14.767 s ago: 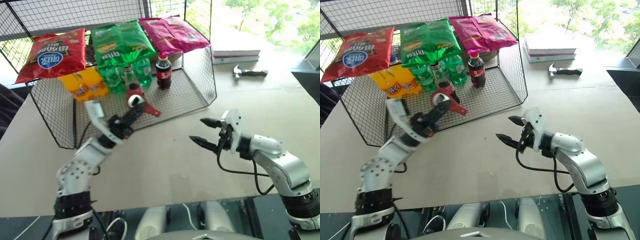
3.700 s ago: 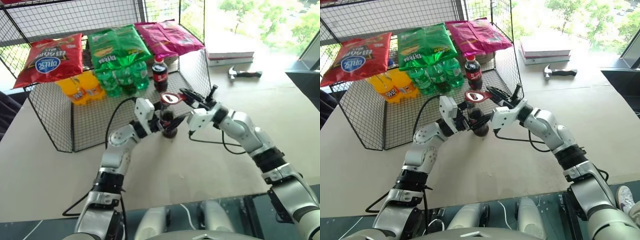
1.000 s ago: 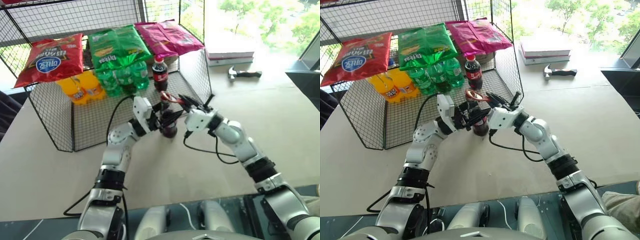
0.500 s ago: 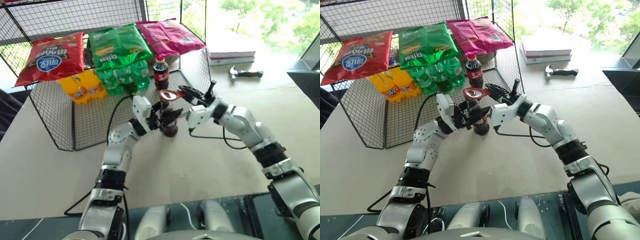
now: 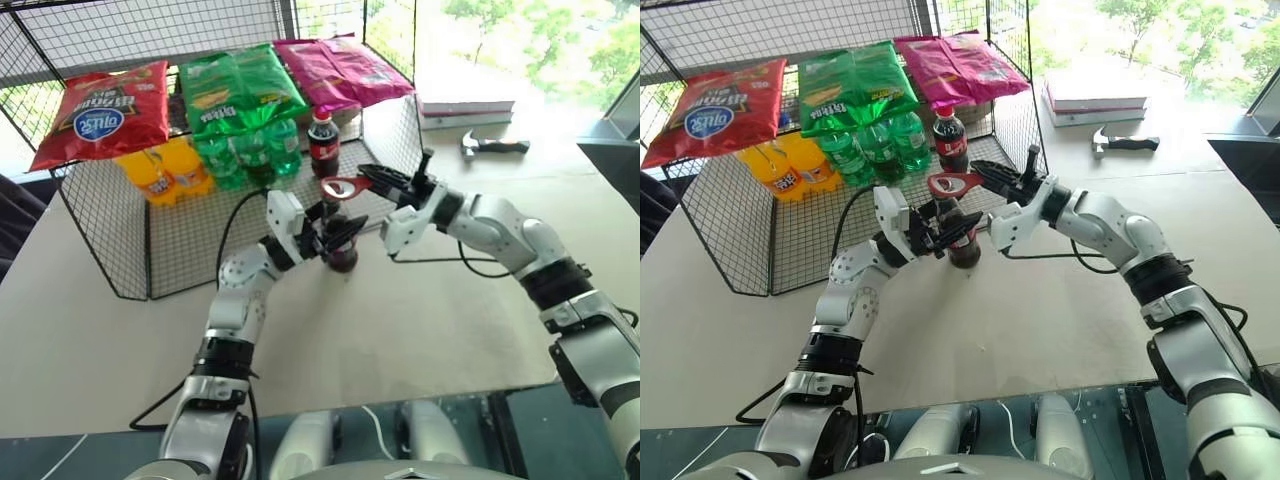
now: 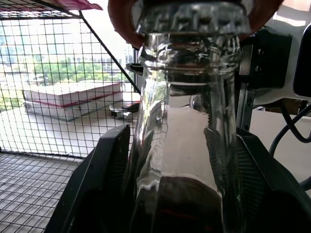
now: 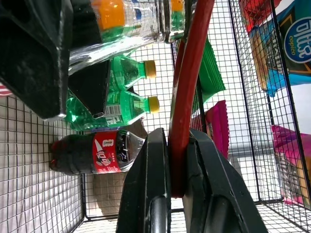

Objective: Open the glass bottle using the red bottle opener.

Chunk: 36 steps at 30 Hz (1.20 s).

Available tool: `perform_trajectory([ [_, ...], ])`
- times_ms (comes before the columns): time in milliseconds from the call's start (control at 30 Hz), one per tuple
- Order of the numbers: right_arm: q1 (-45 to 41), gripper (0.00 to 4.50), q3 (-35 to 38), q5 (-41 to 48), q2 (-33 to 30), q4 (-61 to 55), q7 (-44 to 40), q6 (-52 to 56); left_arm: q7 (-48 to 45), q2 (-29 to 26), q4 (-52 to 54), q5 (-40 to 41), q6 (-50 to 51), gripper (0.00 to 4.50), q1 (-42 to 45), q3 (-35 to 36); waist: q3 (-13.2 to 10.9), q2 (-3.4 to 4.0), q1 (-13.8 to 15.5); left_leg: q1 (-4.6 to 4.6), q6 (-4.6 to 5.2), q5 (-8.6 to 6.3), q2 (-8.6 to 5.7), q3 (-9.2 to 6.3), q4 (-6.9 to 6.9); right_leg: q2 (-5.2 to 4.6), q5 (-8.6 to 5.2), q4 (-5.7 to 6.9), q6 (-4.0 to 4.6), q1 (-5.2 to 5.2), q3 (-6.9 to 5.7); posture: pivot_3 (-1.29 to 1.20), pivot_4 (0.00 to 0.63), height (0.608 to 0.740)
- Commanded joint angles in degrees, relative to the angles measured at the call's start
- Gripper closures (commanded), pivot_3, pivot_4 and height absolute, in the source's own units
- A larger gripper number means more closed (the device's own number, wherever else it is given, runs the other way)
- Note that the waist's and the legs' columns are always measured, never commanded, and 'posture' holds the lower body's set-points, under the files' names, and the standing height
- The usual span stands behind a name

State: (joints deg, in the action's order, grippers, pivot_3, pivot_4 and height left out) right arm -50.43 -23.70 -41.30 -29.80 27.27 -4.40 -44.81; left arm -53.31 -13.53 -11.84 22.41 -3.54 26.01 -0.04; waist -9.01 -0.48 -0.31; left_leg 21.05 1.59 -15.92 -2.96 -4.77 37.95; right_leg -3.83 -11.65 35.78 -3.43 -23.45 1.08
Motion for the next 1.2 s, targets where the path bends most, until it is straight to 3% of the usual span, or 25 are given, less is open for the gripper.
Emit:
perform_trajectory([
  [33, -3.68, 4.50, 0.49, -3.51, -3.21, 1.94, 2.21, -1.38, -0.07, 0.35, -0.38, -0.65, -0.41, 2.22, 1.19, -0.80, -0.02, -0.01, 0.07, 0.03, -0.01, 0.01, -0.01, -0.01, 0.00, -0.01, 0.00, 0.00, 0.00, -0.02, -0.01, 0.00, 0.150, 0.740],
  [667, -10.99, 4.50, -0.07, -8.70, -8.08, 6.82, 13.34, -5.09, -0.84, 1.07, -1.84, -0.93, -1.43, 2.22, 0.63, -0.98, -0.13, 0.00, 0.00, 0.19, -0.05, 0.03, -0.02, 0.07, -0.18, -0.02, 0.00, -0.09, 0.01, -0.25, 0.05, 0.00, 0.150, 0.740],
  [1033, -8.44, 4.50, 2.23, -1.49, -6.59, 6.75, 11.37, -5.95, -0.57, 0.92, -1.38, -0.81, -1.21, 2.22, 0.15, -0.75, -0.13, 0.00, -0.07, 0.19, -0.05, 0.03, -0.03, 0.05, -0.18, -0.04, 0.00, -0.10, 0.00, -0.24, 0.03, 0.00, 0.150, 0.740],
  [1200, -4.33, 4.50, 3.14, 9.95, -2.99, 6.14, 3.04, -4.28, -0.58, 1.00, -1.63, -0.95, -1.38, 2.22, 0.50, -0.76, -0.13, 0.00, -0.20, 0.18, -0.04, 0.03, -0.01, 0.06, -0.18, -0.05, 0.01, -0.09, 0.00, -0.23, 0.04, 0.00, 0.150, 0.740],
])
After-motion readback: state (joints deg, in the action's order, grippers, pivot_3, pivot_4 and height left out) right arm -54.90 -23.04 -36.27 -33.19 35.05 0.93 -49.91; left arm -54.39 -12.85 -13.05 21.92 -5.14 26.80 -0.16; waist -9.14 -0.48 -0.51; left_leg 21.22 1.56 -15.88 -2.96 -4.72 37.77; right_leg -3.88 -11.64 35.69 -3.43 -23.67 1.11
